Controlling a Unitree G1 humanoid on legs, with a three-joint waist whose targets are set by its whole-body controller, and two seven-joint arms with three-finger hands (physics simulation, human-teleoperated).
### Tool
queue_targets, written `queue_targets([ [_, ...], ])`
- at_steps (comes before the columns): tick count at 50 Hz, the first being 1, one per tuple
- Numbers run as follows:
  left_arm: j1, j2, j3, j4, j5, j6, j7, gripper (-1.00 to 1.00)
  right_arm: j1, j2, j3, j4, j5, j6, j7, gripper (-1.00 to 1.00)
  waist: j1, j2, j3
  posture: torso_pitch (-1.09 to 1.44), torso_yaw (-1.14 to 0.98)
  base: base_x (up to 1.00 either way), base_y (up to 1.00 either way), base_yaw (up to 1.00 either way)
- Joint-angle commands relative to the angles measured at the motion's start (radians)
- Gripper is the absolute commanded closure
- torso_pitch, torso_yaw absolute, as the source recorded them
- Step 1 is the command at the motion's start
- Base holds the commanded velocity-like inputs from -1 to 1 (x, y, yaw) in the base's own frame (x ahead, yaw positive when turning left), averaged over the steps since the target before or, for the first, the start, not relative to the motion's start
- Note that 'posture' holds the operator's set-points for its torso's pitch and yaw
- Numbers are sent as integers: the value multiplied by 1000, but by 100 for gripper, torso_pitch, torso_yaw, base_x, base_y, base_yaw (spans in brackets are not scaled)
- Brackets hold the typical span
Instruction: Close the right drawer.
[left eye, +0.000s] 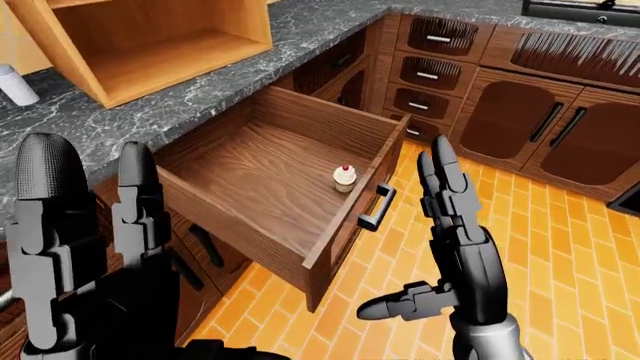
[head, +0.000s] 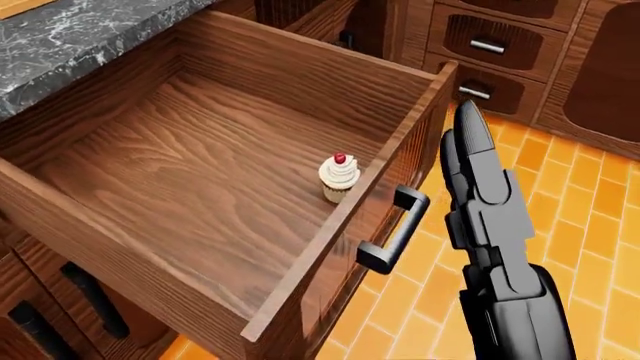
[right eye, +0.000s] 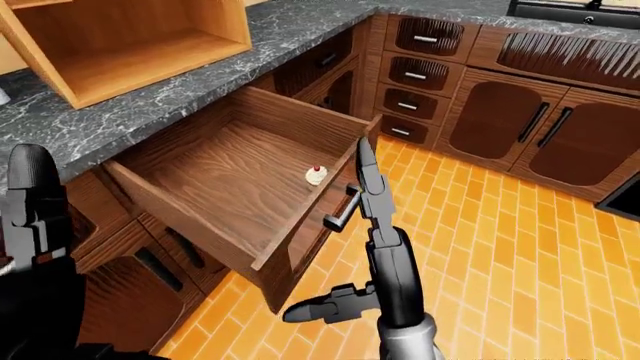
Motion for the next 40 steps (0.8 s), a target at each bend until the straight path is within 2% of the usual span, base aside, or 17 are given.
queue_targets([
  [1,-4,4,9,-39,-3,-9,4,-100,-9,5,8,-39,1,-23,-4,-100,5,-15,-9,0,0,0,26,0],
  [4,-6,3,8,-43,0,-3,5,-100,-9,5,6,-40,4,-22,-3,-100,4,-8,-20,0,0,0,25,0],
  [8,-8,3,7,-44,1,0,5,-100,-10,5,5,-36,4,-24,-2,-100,4,35,-2,0,0,0,26,0],
  [10,-10,3,9,-40,0,-2,5,-100,-11,6,5,-35,5,-23,-1,-100,2,77,-6,0,0,0,25,0],
  [12,-10,2,10,-39,-1,-2,5,-100,-12,6,5,-37,4,-21,-1,-100,10,140,-18,0,0,0,25,0],
  [13,-10,2,10,-39,0,-3,4,-100,-12,7,5,-38,2,-20,-1,-100,17,91,-4,0,0,0,25,0],
  [14,-10,2,9,-40,0,-3,4,-100,-12,7,5,-38,2,-19,-1,-100,13,99,-4,0,0,0,25,0],
  [17,-12,2,9,-39,0,-1,5,-100,-14,7,6,-36,2,-17,-1,-100,16,71,-14,0,0,0,25,0],
  [21,-11,2,8,-41,0,2,5,-100,-16,7,6,-34,2,-16,0,-100,14,38,-8,0,0,0,26,0],
  [26,-7,3,7,-38,0,-6,4,-100,-15,7,5,-33,2,-17,0,-100,10,-34,-14,0,0,0,26,0],
  [27,-7,3,6,-37,0,-7,4,-100,-15,7,4,-31,2,-19,0,-100,-5,2,-11,0,0,0,25,0],
  [28,-6,3,6,-36,0,-9,3,-100,-15,7,4,-30,2,-18,0,-100,3,-11,-10,0,0,0,26,0],
  [30,-3,3,6,-35,-1,-13,3,-100,-15,7,6,-32,1,-17,0,-100,1,-12,-17,0,0,0,25,0],
  [35,-4,4,5,-34,-1,-12,3,-100,-18,8,7,-36,0,-10,1,-100,4,35,-2,0,0,0,25,0],
  [37,-6,4,7,-33,-2,-12,4,-100,-19,8,9,-36,-1,-9,1,-100,2,77,-7,0,0,0,25,0],
  [39,-7,4,6,-34,0,-11,3,-100,-20,8,8,-36,-1,-6,1,-100,11,140,-18,0,0,0,25,0],
  [40,-7,4,7,-33,0,-11,4,-100,-20,8,9,-35,-4,-7,0,-100,17,88,-3,0,0,0,25,0],
])
